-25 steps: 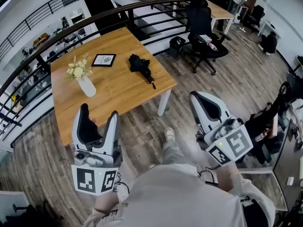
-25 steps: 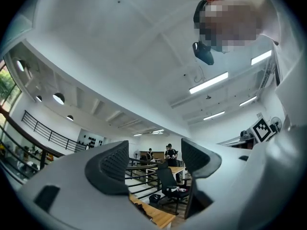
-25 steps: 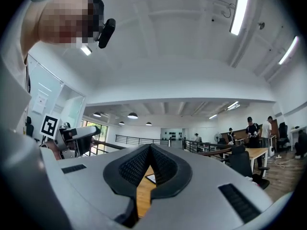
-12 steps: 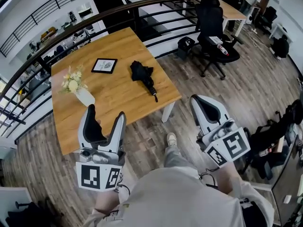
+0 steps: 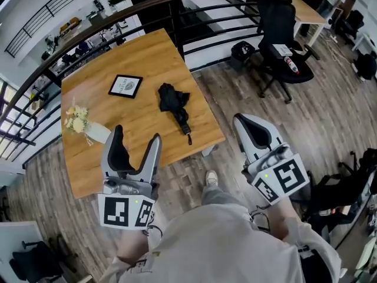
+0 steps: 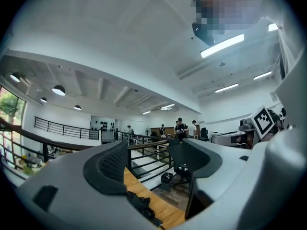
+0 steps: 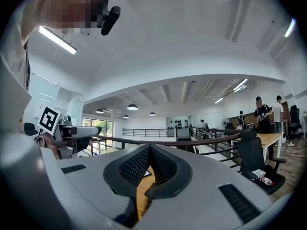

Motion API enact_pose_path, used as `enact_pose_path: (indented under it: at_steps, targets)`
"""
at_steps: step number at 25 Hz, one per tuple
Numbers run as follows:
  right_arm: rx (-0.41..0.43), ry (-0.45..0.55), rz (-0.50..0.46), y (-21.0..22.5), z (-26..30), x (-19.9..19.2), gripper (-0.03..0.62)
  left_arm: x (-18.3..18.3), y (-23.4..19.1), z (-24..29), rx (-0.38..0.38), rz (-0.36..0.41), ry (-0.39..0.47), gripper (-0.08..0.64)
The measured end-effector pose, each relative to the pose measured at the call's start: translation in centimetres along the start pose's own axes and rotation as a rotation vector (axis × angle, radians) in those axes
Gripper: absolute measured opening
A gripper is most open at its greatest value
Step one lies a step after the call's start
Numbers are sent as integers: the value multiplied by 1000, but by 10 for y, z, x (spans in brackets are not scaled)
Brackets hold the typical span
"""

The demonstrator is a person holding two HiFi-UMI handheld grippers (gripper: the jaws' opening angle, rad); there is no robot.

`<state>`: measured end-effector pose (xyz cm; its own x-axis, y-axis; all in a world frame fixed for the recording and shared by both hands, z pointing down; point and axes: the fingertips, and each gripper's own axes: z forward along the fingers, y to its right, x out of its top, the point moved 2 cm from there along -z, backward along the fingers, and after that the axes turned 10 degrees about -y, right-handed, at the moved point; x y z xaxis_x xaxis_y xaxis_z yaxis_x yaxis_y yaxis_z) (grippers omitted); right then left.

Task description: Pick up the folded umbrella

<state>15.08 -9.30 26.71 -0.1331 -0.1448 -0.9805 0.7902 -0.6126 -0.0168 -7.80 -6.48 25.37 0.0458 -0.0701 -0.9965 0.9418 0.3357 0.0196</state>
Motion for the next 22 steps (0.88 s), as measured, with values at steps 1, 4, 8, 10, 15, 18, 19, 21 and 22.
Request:
enact_pose_path:
  at_steps: [1, 4, 8, 10, 15, 18, 19, 21, 22]
  targets:
    - [12, -6, 2, 13, 9, -2, 28, -4, 0, 15, 7, -15, -18, 353]
    - [46, -18, 10, 50, 34, -9, 28, -16, 3, 58, 40, -36, -71, 353]
    - [95, -29, 15, 84, 60, -17, 28, -38, 4, 107, 89, -104, -151, 353]
    - [121, -27, 16, 94, 72, -19, 28, -47, 3, 129, 91, -154, -185, 353]
    - [159, -34, 41, 110, 103, -33, 28, -76, -2, 168, 113, -171, -266, 353]
    - [165, -55, 41, 114, 117, -42, 28, -99, -6, 184, 115, -205, -316, 353]
    - [166, -65, 38, 116, 121, -45, 28, -108, -7, 189, 111, -215, -337, 353]
    - [162, -85, 31, 118, 130, -52, 28, -125, -11, 198, 103, -236, -377, 353]
    - [158, -93, 26, 118, 134, -53, 28, -133, -14, 203, 101, -249, -393, 353]
